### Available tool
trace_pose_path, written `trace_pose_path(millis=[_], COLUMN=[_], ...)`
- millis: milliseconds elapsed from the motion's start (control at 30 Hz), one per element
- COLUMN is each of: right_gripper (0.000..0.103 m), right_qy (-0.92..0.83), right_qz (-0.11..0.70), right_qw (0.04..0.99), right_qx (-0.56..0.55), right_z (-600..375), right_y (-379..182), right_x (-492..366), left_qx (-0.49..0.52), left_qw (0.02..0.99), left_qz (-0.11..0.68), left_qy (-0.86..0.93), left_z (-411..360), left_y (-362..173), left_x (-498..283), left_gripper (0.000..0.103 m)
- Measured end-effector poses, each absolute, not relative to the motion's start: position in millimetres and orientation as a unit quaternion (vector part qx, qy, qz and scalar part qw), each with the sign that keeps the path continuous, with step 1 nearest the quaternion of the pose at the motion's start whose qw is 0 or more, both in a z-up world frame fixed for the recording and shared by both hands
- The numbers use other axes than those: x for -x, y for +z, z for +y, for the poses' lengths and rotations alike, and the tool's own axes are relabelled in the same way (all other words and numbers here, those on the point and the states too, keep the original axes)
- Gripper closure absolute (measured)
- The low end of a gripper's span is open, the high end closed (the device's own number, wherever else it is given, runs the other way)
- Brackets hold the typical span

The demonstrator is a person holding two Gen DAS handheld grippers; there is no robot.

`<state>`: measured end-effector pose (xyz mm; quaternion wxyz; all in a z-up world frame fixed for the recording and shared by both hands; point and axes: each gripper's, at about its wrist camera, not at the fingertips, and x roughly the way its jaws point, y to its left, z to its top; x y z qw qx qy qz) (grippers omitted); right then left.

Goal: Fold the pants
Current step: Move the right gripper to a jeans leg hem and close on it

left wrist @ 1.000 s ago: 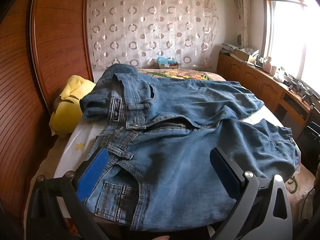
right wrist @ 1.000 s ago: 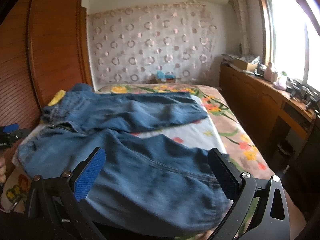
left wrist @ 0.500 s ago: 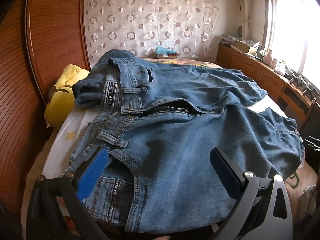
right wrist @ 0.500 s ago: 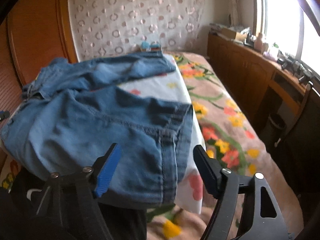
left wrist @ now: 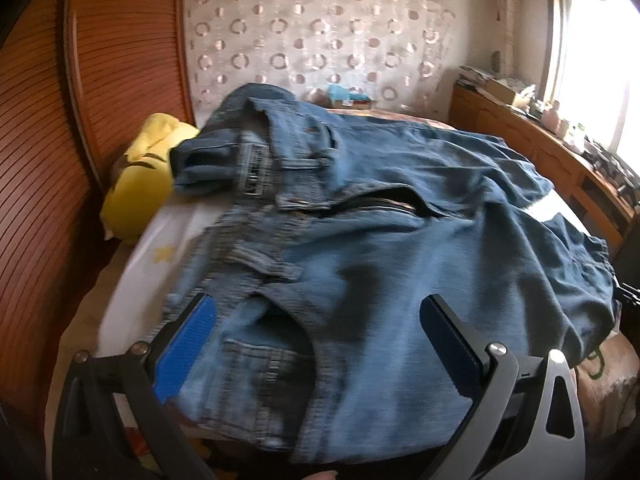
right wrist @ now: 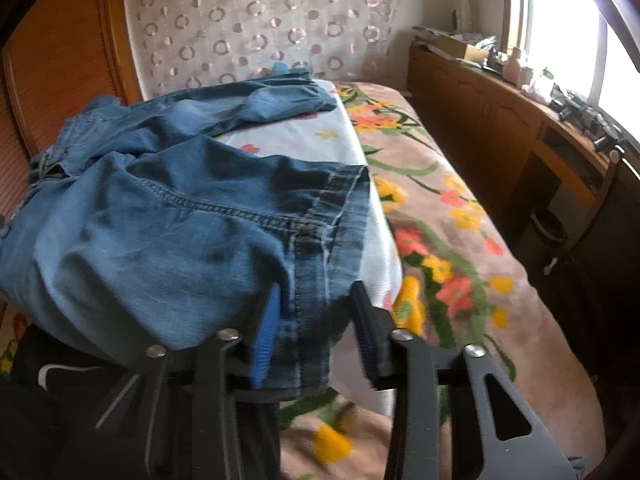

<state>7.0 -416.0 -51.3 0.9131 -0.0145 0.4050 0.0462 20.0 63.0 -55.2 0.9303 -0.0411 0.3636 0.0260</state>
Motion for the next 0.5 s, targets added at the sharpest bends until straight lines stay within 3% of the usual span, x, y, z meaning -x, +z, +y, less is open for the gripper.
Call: trace_pose_path(millis=[267, 500], right_gripper=[0.093, 0.096], right_qy=[0.055, 0.084], right_qz=[0.403, 0.371], right_qw=[0.913, 0.924], right_qx=[0.032, 0.034], right_z=[-413, -398], right_y=[-48, -15], right_x=[-6, 0], left_qx=[0.057, 0.083], left_qw=[0.931, 0.926], left_qz=[0.354, 0.358], left_qy=[0.063, 0.085], left_z=[117, 154], left_y=[-57, -65], left_x=[-5, 4], left_gripper=[0.000, 0.006])
